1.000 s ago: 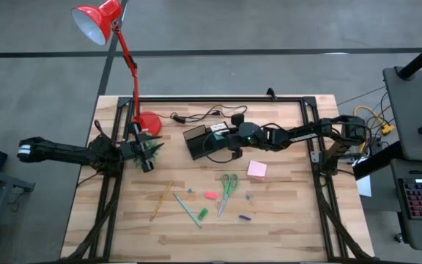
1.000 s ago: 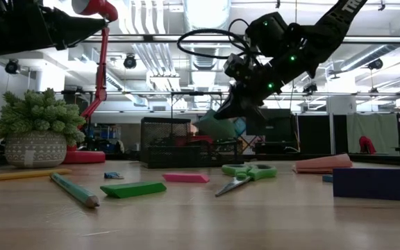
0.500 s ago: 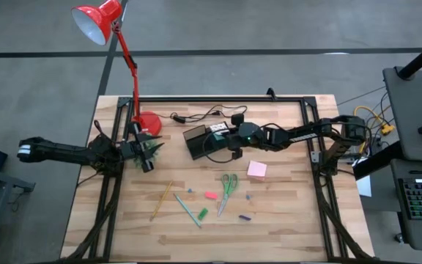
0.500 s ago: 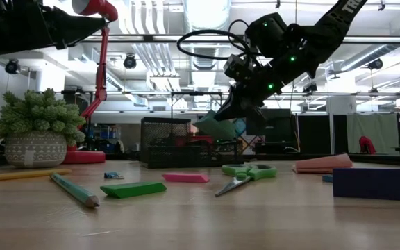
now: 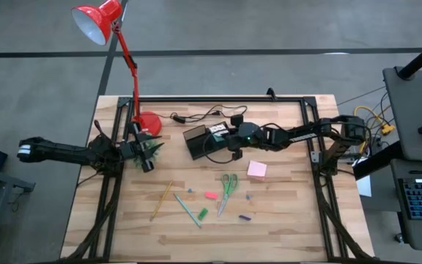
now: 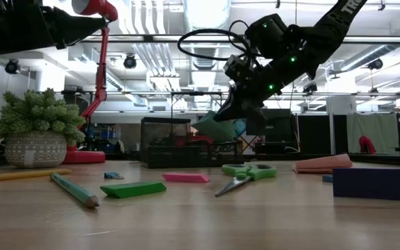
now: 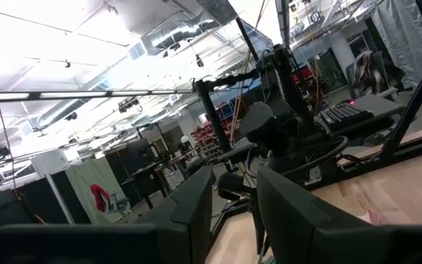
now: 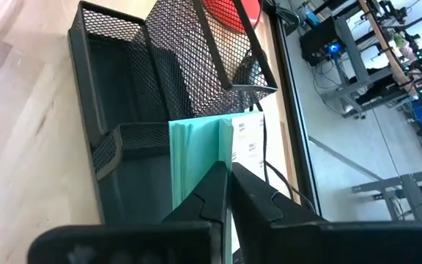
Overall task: Pick and place office supplies into organizer
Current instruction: Put the blue sticky note into the black desk organizer
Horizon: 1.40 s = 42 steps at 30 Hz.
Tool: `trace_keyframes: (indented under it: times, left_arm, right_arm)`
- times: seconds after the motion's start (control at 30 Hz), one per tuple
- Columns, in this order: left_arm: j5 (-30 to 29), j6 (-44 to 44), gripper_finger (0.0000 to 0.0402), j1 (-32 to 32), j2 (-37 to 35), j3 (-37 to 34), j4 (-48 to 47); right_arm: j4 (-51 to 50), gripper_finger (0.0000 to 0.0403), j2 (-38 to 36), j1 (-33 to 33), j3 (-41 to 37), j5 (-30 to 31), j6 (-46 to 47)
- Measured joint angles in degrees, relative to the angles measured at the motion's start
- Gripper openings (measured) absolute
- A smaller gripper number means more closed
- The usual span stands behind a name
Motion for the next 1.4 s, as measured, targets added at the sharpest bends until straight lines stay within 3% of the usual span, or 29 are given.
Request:
trace_keyframes:
  times: [0.93,1.17,1.4]
  left_arm:
    - [0.00,-0.02,0.0096,0.00,0.09,-0.04,0.02]
    - [0.00,-0.04,0.0096,0.01,0.00,-0.07,0.02]
    - [0.01,-0.04,0.0096,0.02,0.10,-0.14,0.02]
  right_arm:
    - [2.36,0.0008,9.74,-0.97,3.09,-0.07,-4.55]
    - [-7.04,0.0008,12.07,-0.97,8.05,0.40,-3.50]
    - [-8.90,0.0008,13.43,-0.97,10.50,0.57,-3.02]
